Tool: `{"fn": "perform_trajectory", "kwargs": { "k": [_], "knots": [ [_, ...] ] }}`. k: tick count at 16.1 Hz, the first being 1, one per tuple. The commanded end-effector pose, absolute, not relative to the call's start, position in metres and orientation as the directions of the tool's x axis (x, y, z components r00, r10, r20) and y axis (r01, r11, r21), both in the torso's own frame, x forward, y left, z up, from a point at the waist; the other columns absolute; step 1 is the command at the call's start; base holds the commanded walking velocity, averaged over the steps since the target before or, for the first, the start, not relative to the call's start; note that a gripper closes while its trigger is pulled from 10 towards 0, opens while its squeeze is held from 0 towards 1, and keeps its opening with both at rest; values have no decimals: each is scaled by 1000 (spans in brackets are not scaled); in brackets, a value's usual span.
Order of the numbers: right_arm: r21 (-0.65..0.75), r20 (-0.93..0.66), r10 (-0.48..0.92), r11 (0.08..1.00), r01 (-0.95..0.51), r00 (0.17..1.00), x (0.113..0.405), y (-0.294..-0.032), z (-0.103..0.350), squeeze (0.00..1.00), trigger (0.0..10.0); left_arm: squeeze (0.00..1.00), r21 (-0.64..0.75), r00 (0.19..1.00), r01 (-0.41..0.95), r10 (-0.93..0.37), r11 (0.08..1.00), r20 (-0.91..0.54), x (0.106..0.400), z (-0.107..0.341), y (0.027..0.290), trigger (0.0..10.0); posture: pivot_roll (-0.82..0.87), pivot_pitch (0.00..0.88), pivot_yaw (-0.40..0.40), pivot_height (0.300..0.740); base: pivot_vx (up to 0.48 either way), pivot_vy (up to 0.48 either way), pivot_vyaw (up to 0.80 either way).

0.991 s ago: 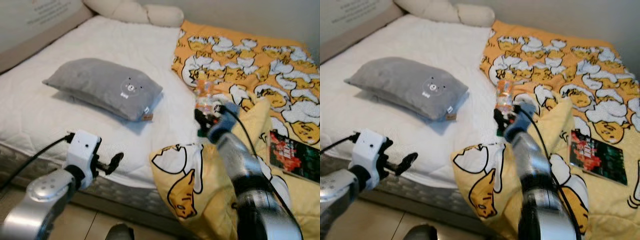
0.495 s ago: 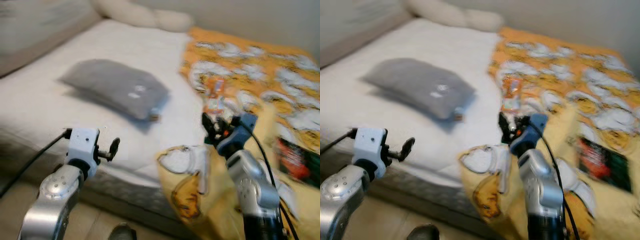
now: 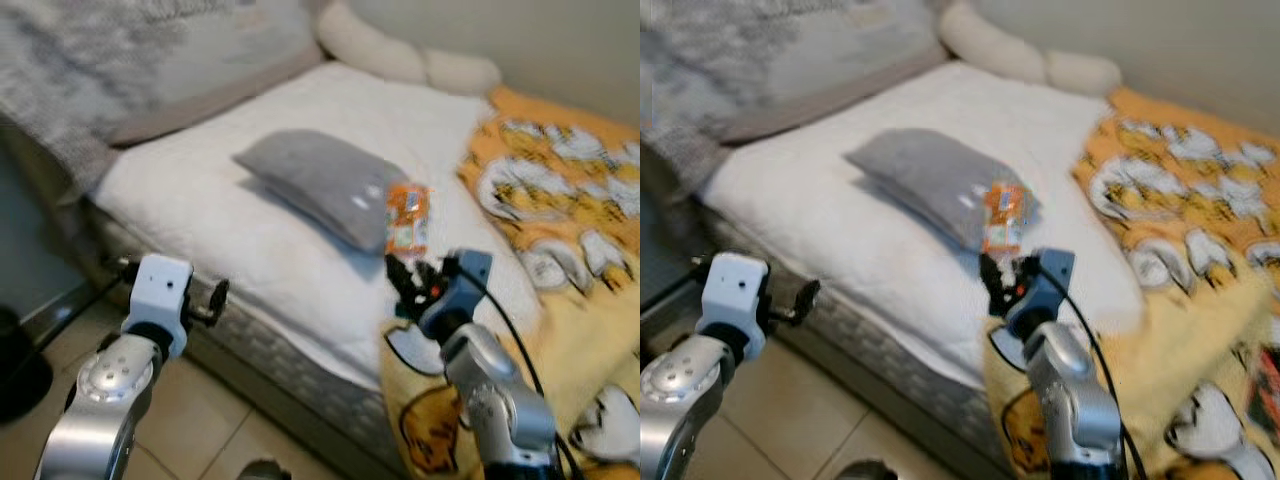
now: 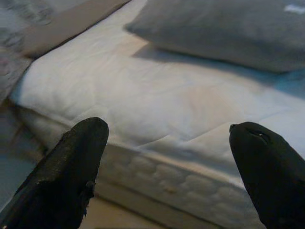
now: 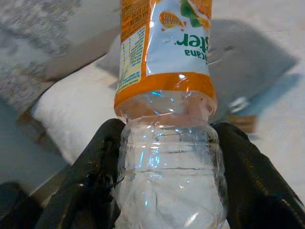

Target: Clean up the room

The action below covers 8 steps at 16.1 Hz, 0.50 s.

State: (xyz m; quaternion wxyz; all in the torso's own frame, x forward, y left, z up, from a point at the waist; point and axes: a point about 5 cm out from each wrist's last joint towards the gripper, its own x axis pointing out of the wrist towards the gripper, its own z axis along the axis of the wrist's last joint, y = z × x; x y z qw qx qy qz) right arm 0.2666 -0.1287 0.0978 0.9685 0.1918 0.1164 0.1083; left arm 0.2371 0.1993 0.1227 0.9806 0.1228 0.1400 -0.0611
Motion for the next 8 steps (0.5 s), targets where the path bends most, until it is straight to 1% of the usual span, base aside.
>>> {"fn": "perform_trajectory", "kwargs": {
  "k": [1, 3, 8],
  "knots": [
    [416, -192, 240, 898, -142, 952, 263, -132, 98, 0, 10000, 0, 220, 953, 167, -100, 961, -286, 237, 121, 195, 10000, 98, 0, -17, 740, 0, 0, 800],
    [425, -208, 233, 896, -127, 950, 256, -134, 93, 0, 10000, 0, 218, 953, 168, -101, 961, -286, 239, 121, 194, 10000, 91, 0, -8, 740, 0, 0, 800],
    [415, -225, 233, 902, -124, 946, 250, -136, 87, 0, 10000, 0, 190, 962, 146, -95, 971, -258, 247, 122, 196, 10000, 92, 0, -6, 740, 0, 0, 800]
  ]
}}
